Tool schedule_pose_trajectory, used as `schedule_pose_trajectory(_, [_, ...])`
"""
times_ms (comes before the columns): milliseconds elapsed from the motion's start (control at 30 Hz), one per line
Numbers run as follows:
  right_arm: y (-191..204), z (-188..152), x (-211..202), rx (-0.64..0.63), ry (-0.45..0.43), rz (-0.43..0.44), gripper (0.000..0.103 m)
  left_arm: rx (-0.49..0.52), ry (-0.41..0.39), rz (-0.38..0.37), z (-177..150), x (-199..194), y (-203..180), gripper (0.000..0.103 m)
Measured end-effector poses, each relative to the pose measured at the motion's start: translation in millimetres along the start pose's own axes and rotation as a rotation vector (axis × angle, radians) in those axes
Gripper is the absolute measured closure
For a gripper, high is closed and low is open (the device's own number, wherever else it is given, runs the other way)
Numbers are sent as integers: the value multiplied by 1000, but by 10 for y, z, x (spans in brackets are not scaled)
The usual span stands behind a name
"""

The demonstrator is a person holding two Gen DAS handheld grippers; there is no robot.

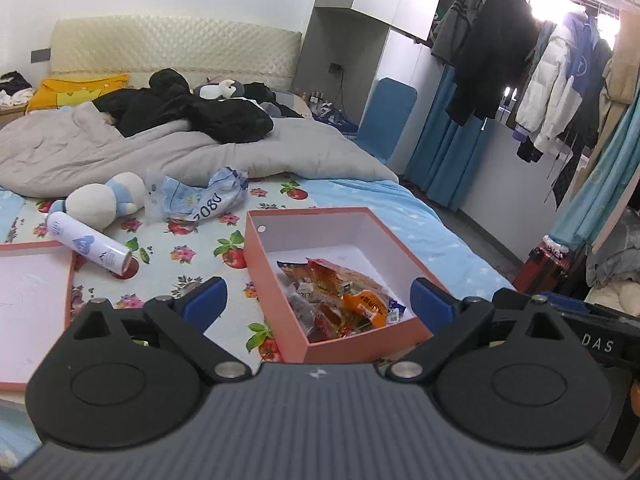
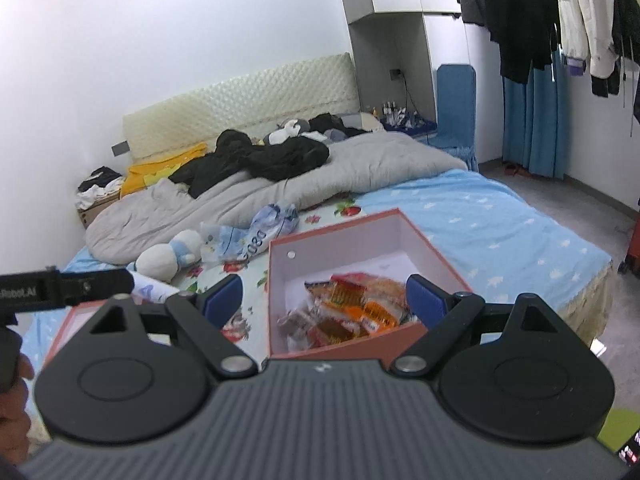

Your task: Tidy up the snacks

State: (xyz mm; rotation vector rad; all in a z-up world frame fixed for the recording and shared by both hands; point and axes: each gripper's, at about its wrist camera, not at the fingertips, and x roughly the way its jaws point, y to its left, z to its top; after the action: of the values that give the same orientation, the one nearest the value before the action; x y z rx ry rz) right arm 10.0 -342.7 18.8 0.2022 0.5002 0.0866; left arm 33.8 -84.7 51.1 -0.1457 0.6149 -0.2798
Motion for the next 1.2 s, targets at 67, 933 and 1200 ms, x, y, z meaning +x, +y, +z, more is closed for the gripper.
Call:
schedule_pose_trajectory(67, [32, -49, -38, -1, 10, -3, 13, 6, -3, 4, -34, -49, 0, 3])
schedule_pose_trajectory(933, [-3, -231, -317, 31, -6, -8, 13, 44, 8, 43, -135, -182, -179, 3])
schedule_pose_trajectory(1200, [22, -211, -294, 5, -2, -12, 13, 53, -15, 58, -44, -209, -261, 3])
